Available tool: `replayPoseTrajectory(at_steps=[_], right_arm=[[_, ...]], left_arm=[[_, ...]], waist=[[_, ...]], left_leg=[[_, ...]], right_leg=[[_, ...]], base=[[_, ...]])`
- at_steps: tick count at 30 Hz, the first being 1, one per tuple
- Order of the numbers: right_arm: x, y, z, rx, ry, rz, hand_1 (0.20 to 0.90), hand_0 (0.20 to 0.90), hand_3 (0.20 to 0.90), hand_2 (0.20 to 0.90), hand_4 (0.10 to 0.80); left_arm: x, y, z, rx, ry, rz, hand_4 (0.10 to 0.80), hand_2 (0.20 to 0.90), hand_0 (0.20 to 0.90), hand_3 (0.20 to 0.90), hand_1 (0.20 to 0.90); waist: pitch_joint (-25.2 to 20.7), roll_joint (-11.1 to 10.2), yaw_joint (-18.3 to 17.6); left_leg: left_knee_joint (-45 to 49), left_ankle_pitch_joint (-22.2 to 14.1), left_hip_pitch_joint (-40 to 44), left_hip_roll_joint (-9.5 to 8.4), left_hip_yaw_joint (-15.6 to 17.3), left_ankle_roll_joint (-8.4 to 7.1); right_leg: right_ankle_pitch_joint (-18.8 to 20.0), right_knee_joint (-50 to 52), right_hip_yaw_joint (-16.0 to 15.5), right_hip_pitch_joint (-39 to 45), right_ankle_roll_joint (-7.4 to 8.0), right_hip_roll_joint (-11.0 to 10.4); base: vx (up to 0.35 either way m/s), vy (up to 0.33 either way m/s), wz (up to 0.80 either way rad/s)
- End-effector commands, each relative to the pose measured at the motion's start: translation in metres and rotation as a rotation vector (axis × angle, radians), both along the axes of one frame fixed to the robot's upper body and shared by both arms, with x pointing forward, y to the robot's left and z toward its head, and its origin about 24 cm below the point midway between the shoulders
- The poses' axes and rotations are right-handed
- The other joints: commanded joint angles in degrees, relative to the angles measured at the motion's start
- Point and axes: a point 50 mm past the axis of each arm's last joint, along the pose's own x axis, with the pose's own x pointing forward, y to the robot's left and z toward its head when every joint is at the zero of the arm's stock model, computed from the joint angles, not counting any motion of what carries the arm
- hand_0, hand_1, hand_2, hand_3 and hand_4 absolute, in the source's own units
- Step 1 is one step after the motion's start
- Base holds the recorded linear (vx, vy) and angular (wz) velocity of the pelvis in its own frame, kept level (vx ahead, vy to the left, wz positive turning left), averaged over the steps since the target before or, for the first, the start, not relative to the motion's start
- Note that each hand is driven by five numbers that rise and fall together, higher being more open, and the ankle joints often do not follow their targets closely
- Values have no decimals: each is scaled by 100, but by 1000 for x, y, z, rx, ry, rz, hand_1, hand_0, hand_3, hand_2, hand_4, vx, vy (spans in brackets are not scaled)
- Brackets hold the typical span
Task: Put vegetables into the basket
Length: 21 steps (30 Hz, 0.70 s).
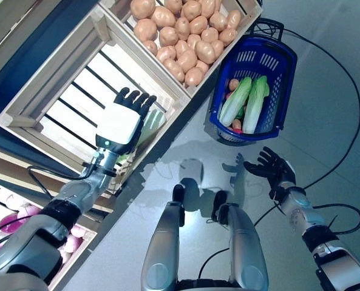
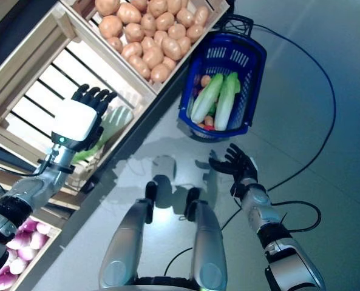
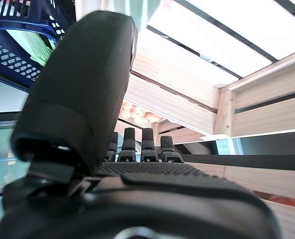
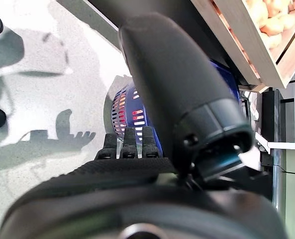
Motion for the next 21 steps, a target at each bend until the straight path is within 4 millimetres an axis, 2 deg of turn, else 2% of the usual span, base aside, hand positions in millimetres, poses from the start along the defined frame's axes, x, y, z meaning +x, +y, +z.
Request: replayPoseTrajectory(at_steps=[1,6,7,8,9,10,11,12,13,17,20,21], right_arm=[[9,-11,39,-8,-186,12,900,900,900,900,800],[15,-12,45,-13,-191,10,900,900,900,900,800],[18,-13,49,-17,-196,5,900,900,900,900,800],[19,-13,50,-17,-198,4,900,900,900,900,800],[24,-11,57,-15,-209,0,900,900,900,900,800],[24,-11,57,-15,-209,0,900,900,900,900,800],[28,-9,61,-21,-214,-3,900,900,900,900,800],[29,-8,64,-21,-218,-3,900,900,900,900,800],[32,-5,67,-24,-219,-4,900,900,900,900,800],[35,0,72,-28,-216,2,900,900,900,900,800],[35,0,69,-27,-210,8,900,900,900,900,800],[33,0,66,-28,-201,9,900,900,900,900,800]], left_arm=[[3,12,29,-17,-69,69,800,900,900,900,900],[12,24,10,-77,111,218,800,900,900,900,900],[18,30,0,-178,262,280,800,900,900,900,900],[19,30,-2,-200,284,292,800,900,900,900,900],[24,36,-11,-349,398,368,800,900,900,900,900],[24,36,-11,-349,397,367,800,900,900,900,900],[28,39,-17,-488,481,419,800,900,900,900,900],[30,42,-18,-538,500,444,800,900,900,900,900],[34,46,-20,-660,558,487,800,900,900,900,900],[37,58,-17,-916,598,550,800,900,900,900,900],[38,65,-13,-992,595,563,800,900,900,900,900],[37,66,-16,-1004,606,571,800,900,900,900,900]], waist=[[-20,144,1],[-19,122,-58],[-19,108,-94],[-19,106,-101],[-19,83,-148],[-19,84,-146],[-19,69,-175],[-19,59,-191],[-19,29,-235],[-19,-83,-331],[-19,-155,-364],[-19,-168,-371]], left_leg=[[229,51,96,20,292,95],[290,66,-44,53,326,102],[362,60,-172,76,353,120],[379,59,-200,80,360,121],[467,78,-402,105,371,123],[473,76,-408,105,371,123],[519,84,-526,121,375,139],[548,86,-598,137,380,148],[616,84,-732,165,386,165],[798,46,-1069,222,395,224],[785,60,-1180,256,385,221],[873,-130,-1109,242,355,187]], right_leg=[[503,-57,186,307,-59,7],[531,-20,230,165,-50,48],[530,56,243,30,-54,64],[532,70,247,2,-55,68],[550,164,279,-205,-62,110],[549,169,280,-211,-63,110],[548,242,304,-350,-70,139],[548,287,316,-437,-69,156],[542,375,344,-597,-65,184],[540,557,372,-987,-70,247],[556,557,391,-1102,-53,297],[387,641,438,-1032,6,307]], base=[[-5,12,-3],[-24,14,-6],[-51,24,-10],[-97,31,-11],[-64,14,-10],[-92,19,-7],[-55,10,0],[-88,19,1],[-74,16,2],[-68,13,-2],[-28,2,-7],[-52,-2,-7]])
